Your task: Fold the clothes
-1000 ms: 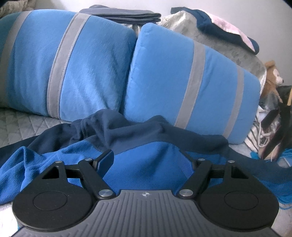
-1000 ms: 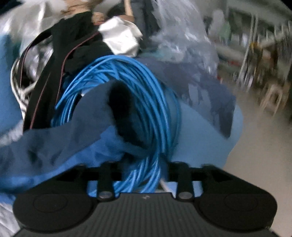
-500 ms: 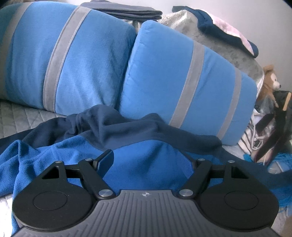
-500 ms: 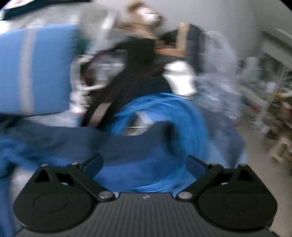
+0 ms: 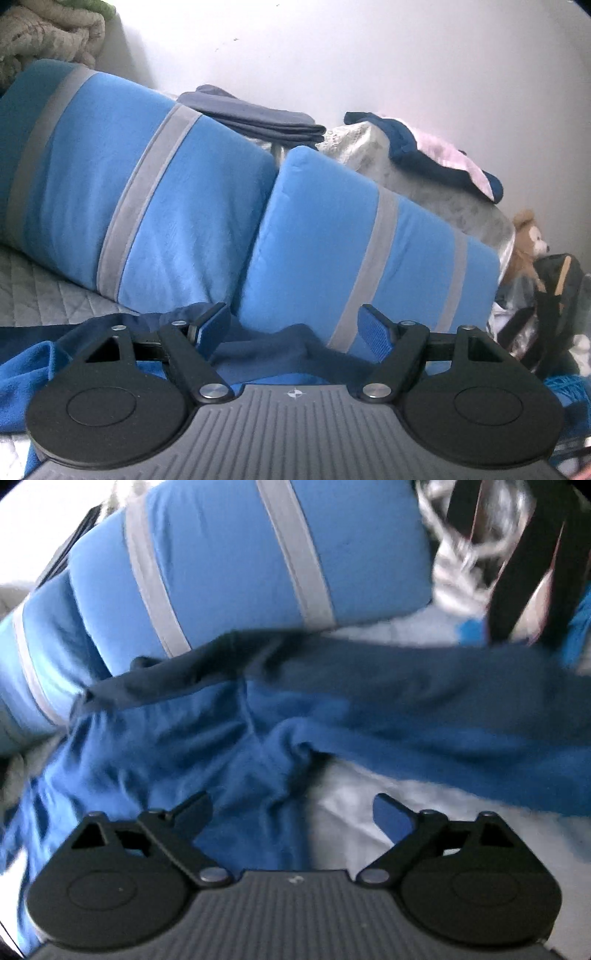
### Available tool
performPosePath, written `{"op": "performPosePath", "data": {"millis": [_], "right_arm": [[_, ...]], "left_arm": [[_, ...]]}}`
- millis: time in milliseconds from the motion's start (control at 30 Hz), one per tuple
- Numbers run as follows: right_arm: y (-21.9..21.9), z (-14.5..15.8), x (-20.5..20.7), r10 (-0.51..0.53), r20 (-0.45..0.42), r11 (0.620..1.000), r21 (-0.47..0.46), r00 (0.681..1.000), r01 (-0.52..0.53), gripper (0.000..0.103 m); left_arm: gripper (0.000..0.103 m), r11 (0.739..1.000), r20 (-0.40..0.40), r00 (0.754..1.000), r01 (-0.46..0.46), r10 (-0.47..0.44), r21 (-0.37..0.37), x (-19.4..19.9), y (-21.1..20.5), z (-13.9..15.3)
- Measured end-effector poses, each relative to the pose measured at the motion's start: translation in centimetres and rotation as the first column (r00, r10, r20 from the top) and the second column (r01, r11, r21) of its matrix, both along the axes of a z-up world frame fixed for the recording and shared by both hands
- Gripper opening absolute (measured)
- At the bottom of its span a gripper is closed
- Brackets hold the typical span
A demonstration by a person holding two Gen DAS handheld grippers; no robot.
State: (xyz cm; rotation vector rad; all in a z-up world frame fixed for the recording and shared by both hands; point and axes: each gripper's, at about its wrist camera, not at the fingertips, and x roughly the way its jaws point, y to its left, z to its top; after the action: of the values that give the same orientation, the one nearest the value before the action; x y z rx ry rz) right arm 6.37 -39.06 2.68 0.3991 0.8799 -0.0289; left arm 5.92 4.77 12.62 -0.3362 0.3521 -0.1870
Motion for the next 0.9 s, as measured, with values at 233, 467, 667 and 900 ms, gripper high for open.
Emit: {"op": "performPosePath", "data": {"millis": [233,467,667,900], "right_arm": [[-0.5,-5.8,4.8,-0.098,-0.004,0.994,0.057,0.995,0.099,0.056],[0.2,-6.7,4.4,-0.051,-0.032,0.974,0.218,0.998,0.057,0.014],[-0.2,-6.7,3.3,-0.104,-0.099,0.957,0.262,0.990,0.126,0.014],[0.9,-4.4,2.5,-0.091,-0.086,0.990,0.104,0.992,0.100,0.056]], "left_arm": [[0.076,1.000,-0.049,0.999,0.016,-0.016,0.013,1.0,0.1,-1.0],[0.076,1.000,-0.060,0.998,0.018,-0.017,0.011,1.4,0.3,-1.4],[0.076,0.998,-0.062,0.998,-0.024,0.028,0.061,1.4,0.3,-1.4],[0.076,0.994,-0.092,0.991,-0.088,0.093,0.063,0.9,2.0,-0.8]]}}
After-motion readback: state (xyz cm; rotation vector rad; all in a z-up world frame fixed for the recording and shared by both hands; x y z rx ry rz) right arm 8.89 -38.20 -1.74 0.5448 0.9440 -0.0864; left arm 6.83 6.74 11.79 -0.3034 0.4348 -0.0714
